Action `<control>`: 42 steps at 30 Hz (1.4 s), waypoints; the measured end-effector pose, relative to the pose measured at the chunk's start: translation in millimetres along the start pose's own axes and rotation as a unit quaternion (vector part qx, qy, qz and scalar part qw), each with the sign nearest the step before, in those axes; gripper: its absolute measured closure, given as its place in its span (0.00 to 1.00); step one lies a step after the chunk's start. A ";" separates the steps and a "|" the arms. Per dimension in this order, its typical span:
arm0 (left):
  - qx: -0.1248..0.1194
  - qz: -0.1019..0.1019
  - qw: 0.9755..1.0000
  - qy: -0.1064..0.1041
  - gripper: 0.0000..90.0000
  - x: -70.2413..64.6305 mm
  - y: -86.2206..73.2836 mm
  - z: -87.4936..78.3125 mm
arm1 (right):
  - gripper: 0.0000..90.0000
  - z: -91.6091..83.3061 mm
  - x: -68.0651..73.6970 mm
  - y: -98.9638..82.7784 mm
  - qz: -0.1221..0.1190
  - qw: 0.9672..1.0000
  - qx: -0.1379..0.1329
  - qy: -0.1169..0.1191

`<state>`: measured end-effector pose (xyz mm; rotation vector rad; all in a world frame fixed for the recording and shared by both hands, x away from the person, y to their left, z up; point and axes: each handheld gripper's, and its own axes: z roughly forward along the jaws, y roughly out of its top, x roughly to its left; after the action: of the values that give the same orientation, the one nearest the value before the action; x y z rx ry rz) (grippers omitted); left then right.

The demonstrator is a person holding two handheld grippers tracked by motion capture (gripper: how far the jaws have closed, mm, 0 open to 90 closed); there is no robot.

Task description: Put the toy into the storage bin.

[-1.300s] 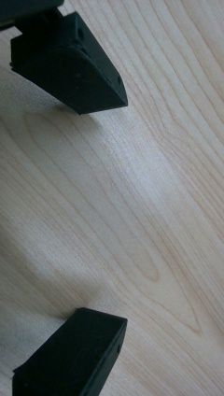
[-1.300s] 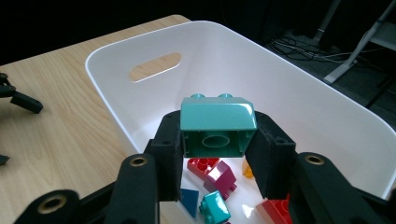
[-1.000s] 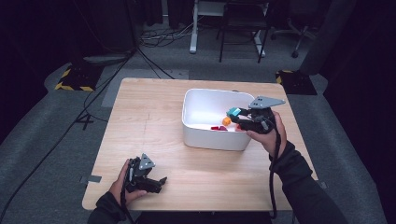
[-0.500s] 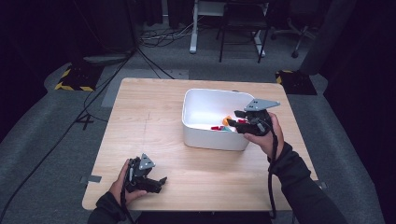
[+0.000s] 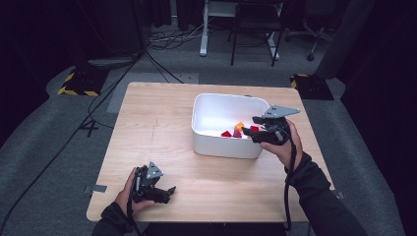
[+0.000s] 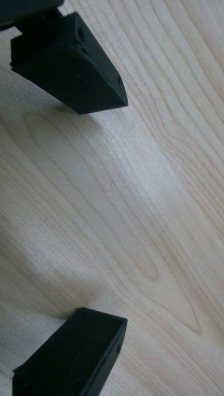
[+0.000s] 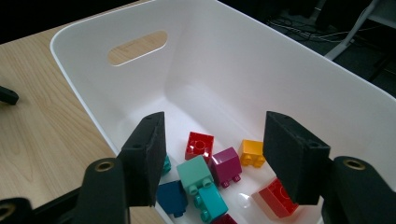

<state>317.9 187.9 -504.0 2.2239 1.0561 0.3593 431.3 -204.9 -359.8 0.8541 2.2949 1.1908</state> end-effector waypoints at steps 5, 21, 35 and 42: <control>0.000 0.000 1.000 0.000 0.01 0.0 0.0 0.0 | 0.39 -8.3 2.2 -2.8 -0.010 1.000 -0.001 -0.006; 0.000 0.001 1.000 -0.001 0.01 0.2 0.1 0.1 | 0.32 -41.9 8.1 -25.4 -0.019 0.999 -0.030 -0.018; 0.000 0.001 1.000 -0.001 0.01 0.1 0.1 0.1 | 0.32 -55.2 13.8 -58.5 -0.027 0.999 -0.026 -0.028; 0.000 0.001 1.000 -0.001 0.01 0.1 0.1 0.1 | 0.32 -55.7 17.6 -78.1 -0.036 0.999 -0.011 -0.027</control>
<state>318.1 187.9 -504.0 2.2250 1.0535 0.3578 359.1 -259.8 -395.8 0.7808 2.2462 1.1453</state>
